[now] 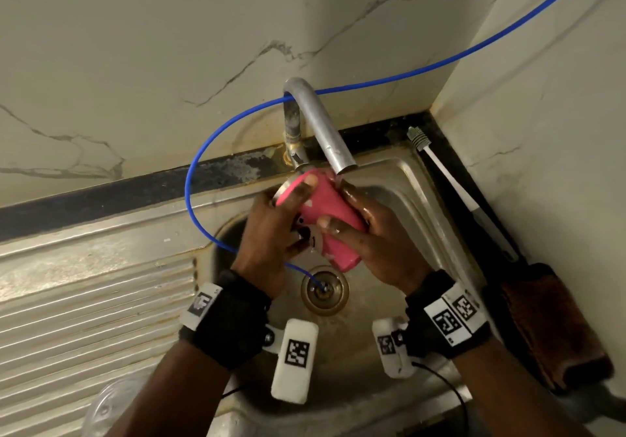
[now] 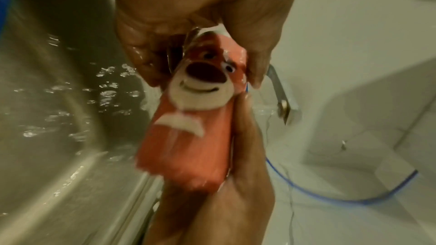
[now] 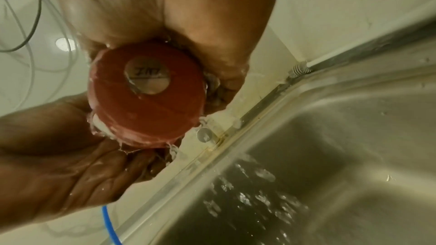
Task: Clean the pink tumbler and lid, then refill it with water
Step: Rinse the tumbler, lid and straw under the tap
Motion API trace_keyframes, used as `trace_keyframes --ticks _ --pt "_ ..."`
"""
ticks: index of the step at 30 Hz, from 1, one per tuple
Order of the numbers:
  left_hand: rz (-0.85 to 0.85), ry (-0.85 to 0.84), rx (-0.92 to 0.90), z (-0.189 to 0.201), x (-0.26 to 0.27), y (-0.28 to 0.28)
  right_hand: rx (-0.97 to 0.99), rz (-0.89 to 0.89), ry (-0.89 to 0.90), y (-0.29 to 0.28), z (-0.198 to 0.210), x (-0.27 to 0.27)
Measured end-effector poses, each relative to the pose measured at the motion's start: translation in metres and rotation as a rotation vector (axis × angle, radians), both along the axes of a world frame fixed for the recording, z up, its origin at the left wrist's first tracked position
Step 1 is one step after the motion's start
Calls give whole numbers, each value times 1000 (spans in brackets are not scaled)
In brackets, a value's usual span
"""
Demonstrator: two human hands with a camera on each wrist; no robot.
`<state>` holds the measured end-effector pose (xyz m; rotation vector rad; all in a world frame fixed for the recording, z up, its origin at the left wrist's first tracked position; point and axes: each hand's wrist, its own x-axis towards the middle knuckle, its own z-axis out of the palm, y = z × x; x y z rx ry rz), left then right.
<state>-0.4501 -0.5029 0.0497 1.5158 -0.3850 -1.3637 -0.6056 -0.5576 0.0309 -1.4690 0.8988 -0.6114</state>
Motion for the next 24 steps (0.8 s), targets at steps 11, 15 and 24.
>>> trace_keyframes --ticks 11,15,24 --pt "262 485 158 -13 13 6 -22 -263 -239 24 -11 21" --pt "214 800 219 -29 2 10 25 -349 -207 16 -7 28" --pt "223 881 246 -53 -4 12 70 -418 -145 4 -12 20"
